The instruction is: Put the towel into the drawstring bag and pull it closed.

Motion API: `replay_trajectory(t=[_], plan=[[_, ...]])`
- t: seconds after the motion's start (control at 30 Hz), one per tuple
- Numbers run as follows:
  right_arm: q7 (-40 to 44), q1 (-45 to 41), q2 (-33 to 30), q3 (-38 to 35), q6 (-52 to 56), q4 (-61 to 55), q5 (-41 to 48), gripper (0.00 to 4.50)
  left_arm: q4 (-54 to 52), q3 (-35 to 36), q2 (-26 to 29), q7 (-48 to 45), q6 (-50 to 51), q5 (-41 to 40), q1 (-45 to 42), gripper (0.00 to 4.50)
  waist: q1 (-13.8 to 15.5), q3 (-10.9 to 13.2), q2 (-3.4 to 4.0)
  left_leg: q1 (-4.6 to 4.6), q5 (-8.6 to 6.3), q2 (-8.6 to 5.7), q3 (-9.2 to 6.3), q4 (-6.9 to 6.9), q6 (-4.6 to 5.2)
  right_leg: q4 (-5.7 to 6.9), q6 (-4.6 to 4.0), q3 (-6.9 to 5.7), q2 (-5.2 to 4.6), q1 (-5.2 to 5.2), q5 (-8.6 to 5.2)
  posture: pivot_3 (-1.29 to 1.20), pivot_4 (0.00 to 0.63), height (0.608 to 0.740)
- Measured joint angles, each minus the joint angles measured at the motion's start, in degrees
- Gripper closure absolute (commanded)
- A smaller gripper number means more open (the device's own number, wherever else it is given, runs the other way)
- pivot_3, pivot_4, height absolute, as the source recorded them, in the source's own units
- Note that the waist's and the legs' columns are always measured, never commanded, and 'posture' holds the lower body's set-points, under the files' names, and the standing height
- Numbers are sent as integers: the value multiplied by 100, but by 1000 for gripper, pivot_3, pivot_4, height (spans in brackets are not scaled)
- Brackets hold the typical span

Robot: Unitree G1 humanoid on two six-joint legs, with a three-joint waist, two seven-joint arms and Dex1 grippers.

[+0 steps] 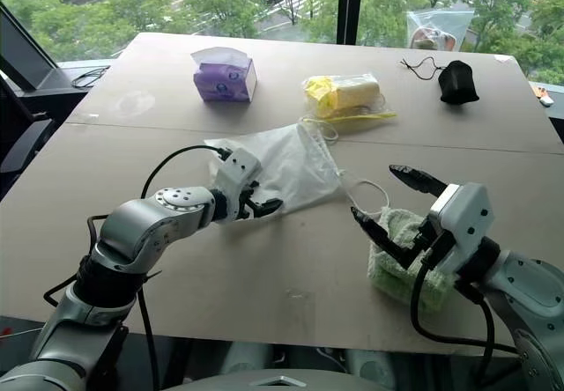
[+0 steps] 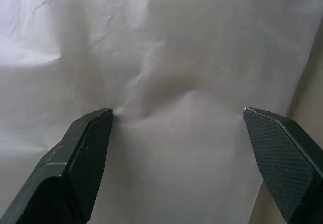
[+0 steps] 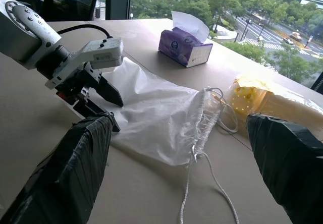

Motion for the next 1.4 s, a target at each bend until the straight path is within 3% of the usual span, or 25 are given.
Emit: replay_trajectory(t=[0.07,0.17,0.2,0.4,0.53,0.63,0.73,0.8,0.9,1.0,1.07,1.13,1.2,1.3,1.4], plan=[[15,10,8,11,-37,22,-42,0,24,-81,172,-253,-246,175,66,2760,-20,-1,1,6,0,-1,0,0,0,1,1,2,-1,5,-1,0,150,740],[-95,-50,168,300,-157,87,-282,0,397,-441,804,-1261,-1239,531,55,4286,-39,-5,6,20,0,0,1,0,0,6,1,2,0,11,-2,0,150,740],[-117,-69,206,389,-164,97,-324,0,564,-462,905,-1503,-1468,620,32,4406,-40,-6,8,22,0,1,1,0,0,7,1,3,0,11,-3,0,150,740],[-174,-103,306,776,-321,152,-571,0,2904,-309,1584,-4036,-4375,964,-273,4406,-42,-3,10,9,1,7,3,1,-1,6,-7,-7,12,0,-2,0,150,740],[-124,-115,309,912,-412,242,-654,0,4569,77,1941,-5476,-5899,1101,-948,4406,-18,-1,6,-38,0,2,2,25,1,4,-7,-22,13,-28,-1,0,150,740],[-80,-199,310,989,-491,312,-704,0,5383,354,2122,-6011,-6729,1273,-1414,4406,1,-1,6,-40,-5,-8,9,30,9,1,-3,-24,6,-27,-2,0,150,740],[-2,-347,294,1172,-579,485,-873,0,5804,586,2118,-6338,-6666,1274,-1470,3648,-10,-1,6,-40,-8,-3,11,34,14,4,2,-23,3,-27,-5,0,150,740],[100,-366,228,1246,-660,583,-950,0,5653,834,2116,-6330,-6195,1078,-1132,2703,-37,-1,6,-41,-8,6,9,34,14,6,4,-22,2,-27,-6,0,150,740],[265,-350,163,1270,-723,650,-944,0,4010,1618,2048,-5340,-4534,528,-14,1192,-58,7,-2,-49,-8,23,-1,35,13,7,4,-10,-19,-32,-6,0,150,740],[402,-339,102,1205,-746,670,-852,0,1931,2229,1658,-3878,-2389,-194,601,1192,-7,11,-8,-52,-8,21,-18,43,12,10,13,-25,-28,-25,-10,0,150,740],[495,-407,74,1175,-746,742,-744,0,625,2530,790,-2577,-843,-748,382,1192,65,13,-8,-49,-9,18,-33,71,12,13,24,-37,-18,-2,-15,0,150,740],[543,-452,67,1157,-745,760,-699,0,248,2528,382,-1961,31,-869,91,1192,105,15,-12,-36,-9,11,-42,81,13,13,30,-42,0,19,-16,0,150,740],[650,-466,-17,1105,-768,814,-660,0,103,2479,-667,-873,1097,-725,-619,1192,138,15,-10,-25,-7,-7,-56,91,15,16,42,-46,-2,39,-10,0,150,740],[712,-457,-46,1104,-874,954,-707,0,428,2108,-1992,288,1442,-253,-1289,1192,118,12,-17,-21,-6,-41,-66,99,18,16,48,-33,-4,49,-4,0,150,740],[642,-457,-5,1101,-899,980,-745,0,1068,1801,-2425,880,1384,215,-1609,1192,-25,13,-14,-18,-6,-54,-100,88,16,19,27,-7,1,38,9,0,150,740]])
